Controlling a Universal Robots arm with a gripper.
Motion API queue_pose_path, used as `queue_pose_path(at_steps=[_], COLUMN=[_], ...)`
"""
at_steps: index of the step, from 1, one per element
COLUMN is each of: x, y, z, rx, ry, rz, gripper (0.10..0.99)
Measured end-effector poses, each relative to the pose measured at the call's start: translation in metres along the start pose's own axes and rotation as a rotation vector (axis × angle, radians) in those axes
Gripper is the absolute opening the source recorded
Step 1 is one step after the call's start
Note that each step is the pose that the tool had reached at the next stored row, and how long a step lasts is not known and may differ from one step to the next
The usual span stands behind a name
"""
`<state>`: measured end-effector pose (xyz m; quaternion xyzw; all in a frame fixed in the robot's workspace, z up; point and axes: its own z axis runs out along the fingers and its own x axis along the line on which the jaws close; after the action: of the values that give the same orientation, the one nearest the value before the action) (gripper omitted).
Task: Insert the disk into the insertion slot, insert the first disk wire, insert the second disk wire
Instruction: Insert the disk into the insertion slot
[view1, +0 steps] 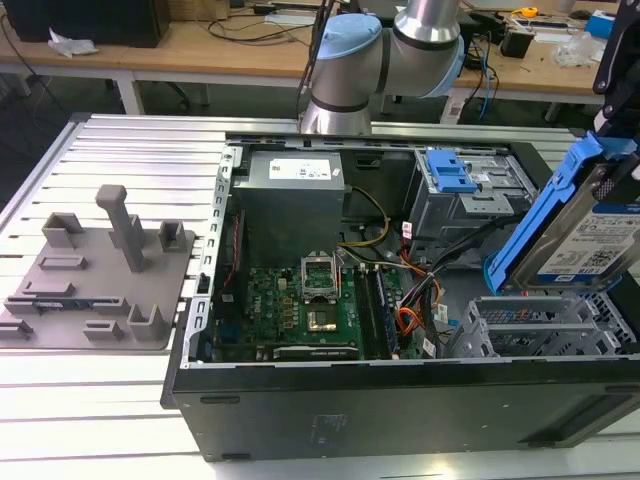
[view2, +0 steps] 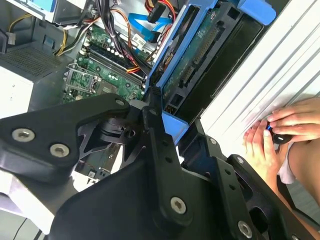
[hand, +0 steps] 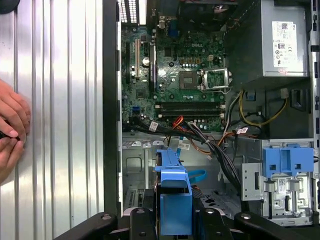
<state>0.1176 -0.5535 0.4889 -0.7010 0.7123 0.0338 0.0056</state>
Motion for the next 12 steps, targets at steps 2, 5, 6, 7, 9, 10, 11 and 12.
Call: queue_pose_path(at_steps=[2,5,6,7,9,10,11,12], x=[0.0009,0.0016,0.002,0.0025,0.0036,0.0041,0.0044,0.005], y=[-0.0004,-0.0008,-0.0008,-0.0009,-0.001,-0.0011,-0.0011,-0.0012], z=[0.0017,0.0071,0.0084,0.0102,0.0129,0.0141,0.0148,0.0159], rx=[0.0,0.0,0.0,0.0,0.0,0.0,0.0,0.0], ry=[0.0,-0.0001,0.0,0.0,0.0,0.0001,0.0,0.0], rz=[0.0,0.0,0.0,0.0,0.0,0.0,0.0,0.0], gripper=[0.365,0.365,0.365,0.365,0.365,0.365,0.365,0.365])
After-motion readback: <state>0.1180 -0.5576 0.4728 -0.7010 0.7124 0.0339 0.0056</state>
